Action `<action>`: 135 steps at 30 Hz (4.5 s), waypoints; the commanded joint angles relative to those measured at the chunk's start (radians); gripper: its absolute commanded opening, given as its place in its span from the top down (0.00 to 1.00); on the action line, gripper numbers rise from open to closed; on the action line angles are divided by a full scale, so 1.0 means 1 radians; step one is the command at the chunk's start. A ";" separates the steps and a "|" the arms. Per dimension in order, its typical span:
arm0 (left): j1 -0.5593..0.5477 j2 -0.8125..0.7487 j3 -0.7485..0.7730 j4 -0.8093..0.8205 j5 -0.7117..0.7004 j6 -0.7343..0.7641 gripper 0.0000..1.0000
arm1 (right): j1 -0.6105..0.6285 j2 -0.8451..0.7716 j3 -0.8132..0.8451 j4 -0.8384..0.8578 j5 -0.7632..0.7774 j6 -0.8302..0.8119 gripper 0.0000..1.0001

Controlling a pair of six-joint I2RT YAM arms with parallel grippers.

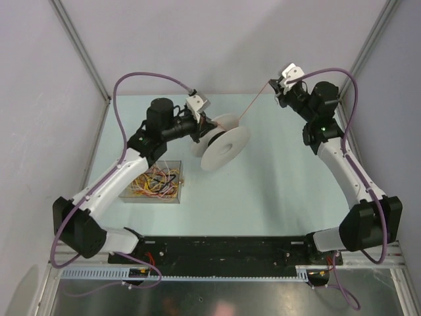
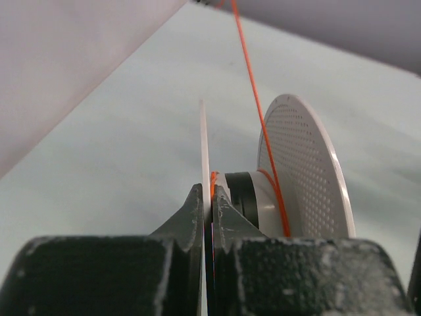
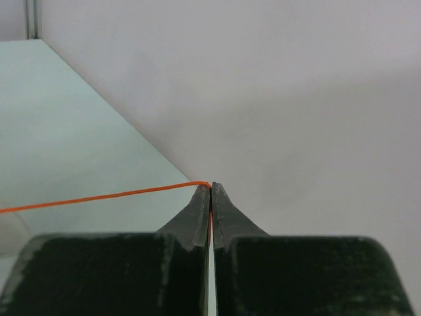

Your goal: Wrap the cables

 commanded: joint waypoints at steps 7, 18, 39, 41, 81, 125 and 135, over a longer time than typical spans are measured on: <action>0.060 -0.116 0.102 0.066 0.312 -0.220 1.00 | -0.199 0.100 0.067 0.015 -0.089 0.138 1.00; 0.179 -0.057 0.233 0.288 0.299 -0.572 1.00 | -0.204 0.116 -0.071 -0.185 -0.272 0.200 1.00; 0.187 -0.015 0.325 0.279 0.232 -0.569 1.00 | -0.127 -0.041 -0.162 -0.310 -0.385 0.161 0.28; 0.193 -0.006 0.336 0.278 0.230 -0.589 1.00 | -0.127 -0.069 -0.161 -0.339 -0.386 0.142 0.25; 0.253 -0.025 0.310 0.265 -0.121 -1.054 1.00 | 0.147 -0.109 -0.498 0.303 0.000 0.200 0.15; 0.251 -0.040 0.320 0.274 -0.051 -1.113 1.00 | 0.236 0.102 -0.483 0.617 0.047 0.126 0.53; 0.250 -0.046 0.306 0.280 -0.047 -1.128 1.00 | 0.237 0.126 -0.469 0.623 0.035 0.119 0.79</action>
